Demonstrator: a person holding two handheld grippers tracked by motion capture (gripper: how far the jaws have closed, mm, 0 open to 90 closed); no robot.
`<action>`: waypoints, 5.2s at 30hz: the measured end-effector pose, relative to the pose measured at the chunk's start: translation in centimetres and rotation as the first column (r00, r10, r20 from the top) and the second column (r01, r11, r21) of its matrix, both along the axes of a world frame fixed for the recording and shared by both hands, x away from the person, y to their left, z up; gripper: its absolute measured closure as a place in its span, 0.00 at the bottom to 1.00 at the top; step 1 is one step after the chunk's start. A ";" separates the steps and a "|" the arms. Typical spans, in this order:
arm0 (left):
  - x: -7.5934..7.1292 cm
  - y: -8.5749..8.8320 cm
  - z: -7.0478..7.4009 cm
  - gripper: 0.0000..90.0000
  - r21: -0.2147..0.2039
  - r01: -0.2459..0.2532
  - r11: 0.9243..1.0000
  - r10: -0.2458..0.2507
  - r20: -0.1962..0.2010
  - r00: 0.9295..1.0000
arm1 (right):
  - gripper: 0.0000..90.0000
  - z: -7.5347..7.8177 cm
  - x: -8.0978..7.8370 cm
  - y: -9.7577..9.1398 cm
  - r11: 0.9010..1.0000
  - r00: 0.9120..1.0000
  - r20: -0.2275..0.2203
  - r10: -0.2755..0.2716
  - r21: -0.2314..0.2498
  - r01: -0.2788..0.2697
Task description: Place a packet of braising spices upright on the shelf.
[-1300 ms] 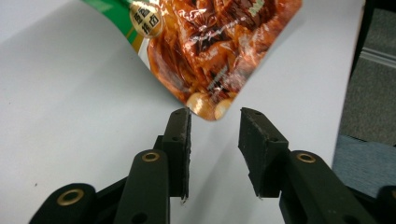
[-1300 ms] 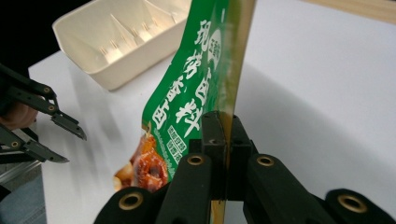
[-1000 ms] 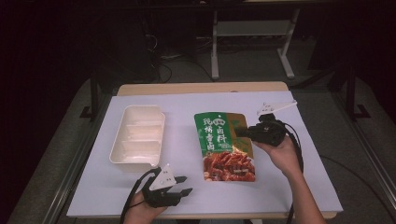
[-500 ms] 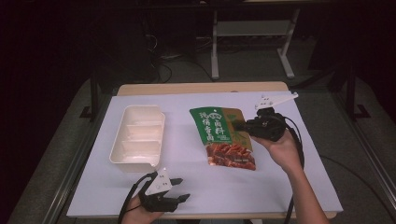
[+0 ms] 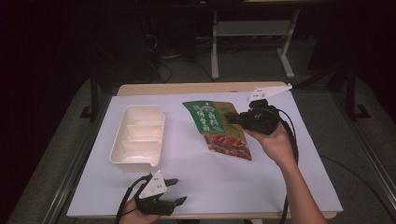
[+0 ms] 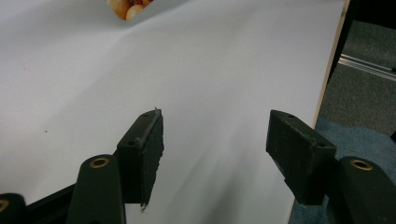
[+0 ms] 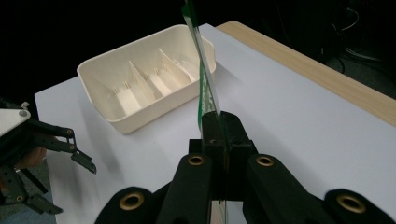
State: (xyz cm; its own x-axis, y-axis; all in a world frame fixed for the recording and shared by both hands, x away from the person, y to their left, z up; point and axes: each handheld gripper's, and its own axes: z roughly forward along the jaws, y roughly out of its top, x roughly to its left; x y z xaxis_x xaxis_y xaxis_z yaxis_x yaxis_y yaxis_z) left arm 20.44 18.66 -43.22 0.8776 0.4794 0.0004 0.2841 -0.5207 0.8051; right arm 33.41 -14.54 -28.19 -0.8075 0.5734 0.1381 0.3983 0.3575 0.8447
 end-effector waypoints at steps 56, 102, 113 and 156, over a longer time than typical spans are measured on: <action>-0.7 0.4 0.1 0.22 -0.024 0.001 1.000 -0.001 0.027 1.000 | 1.00 5.1 4.2 13.0 0.995 0.993 0.080 0.091 0.033 -0.094; -1.1 0.6 0.0 0.21 -0.007 0.002 1.000 -0.002 0.055 0.999 | 1.00 -1.0 7.4 24.2 0.984 0.991 0.035 0.133 0.115 -0.136; -1.0 0.6 0.0 0.21 -0.016 -0.005 1.000 0.006 0.047 0.999 | 0.95 -2.0 7.9 24.5 0.986 0.990 0.026 0.142 0.081 -0.144; -1.1 0.6 0.5 0.21 -0.025 0.006 1.000 -0.005 0.061 0.998 | 0.99 -5.3 7.9 25.6 0.988 0.993 -0.025 0.114 0.107 -0.110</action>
